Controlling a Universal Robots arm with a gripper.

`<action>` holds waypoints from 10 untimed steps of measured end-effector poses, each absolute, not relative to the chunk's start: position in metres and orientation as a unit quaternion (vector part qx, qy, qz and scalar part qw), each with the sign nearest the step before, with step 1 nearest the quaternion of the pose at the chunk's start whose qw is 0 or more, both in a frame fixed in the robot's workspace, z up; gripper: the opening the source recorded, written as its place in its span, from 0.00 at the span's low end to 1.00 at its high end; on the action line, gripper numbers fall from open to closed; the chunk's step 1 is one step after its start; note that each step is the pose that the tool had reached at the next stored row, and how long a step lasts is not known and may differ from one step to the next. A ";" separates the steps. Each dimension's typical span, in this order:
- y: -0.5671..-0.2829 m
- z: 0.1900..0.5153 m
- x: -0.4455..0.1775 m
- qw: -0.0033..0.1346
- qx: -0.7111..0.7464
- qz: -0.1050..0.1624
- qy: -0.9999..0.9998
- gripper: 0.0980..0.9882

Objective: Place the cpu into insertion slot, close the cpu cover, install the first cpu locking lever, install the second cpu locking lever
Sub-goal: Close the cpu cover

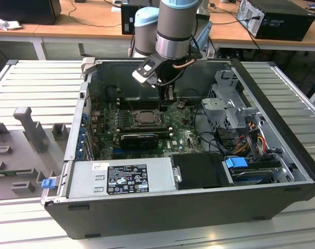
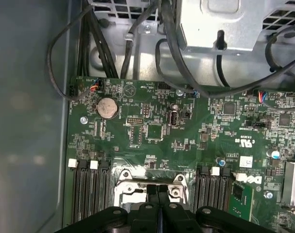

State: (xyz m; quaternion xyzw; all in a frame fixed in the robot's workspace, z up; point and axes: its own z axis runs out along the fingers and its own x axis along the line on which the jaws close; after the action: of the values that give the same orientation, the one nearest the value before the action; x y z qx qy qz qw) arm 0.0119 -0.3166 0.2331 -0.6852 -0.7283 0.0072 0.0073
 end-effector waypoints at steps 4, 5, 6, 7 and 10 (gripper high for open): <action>-0.317 0.231 -0.003 0.007 -0.684 0.007 -0.729 0.01; -0.317 0.230 -0.006 0.007 -0.684 0.007 -0.729 0.01; -0.317 0.230 -0.008 0.007 -0.684 0.007 -0.729 0.01; -0.316 0.230 -0.010 0.007 -0.684 0.007 -0.729 0.01; -0.316 0.230 -0.016 0.007 -0.684 0.007 -0.729 0.01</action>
State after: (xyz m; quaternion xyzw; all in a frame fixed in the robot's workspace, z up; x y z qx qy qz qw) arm -0.0158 -0.3164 0.2302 -0.6840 -0.7294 0.0072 0.0073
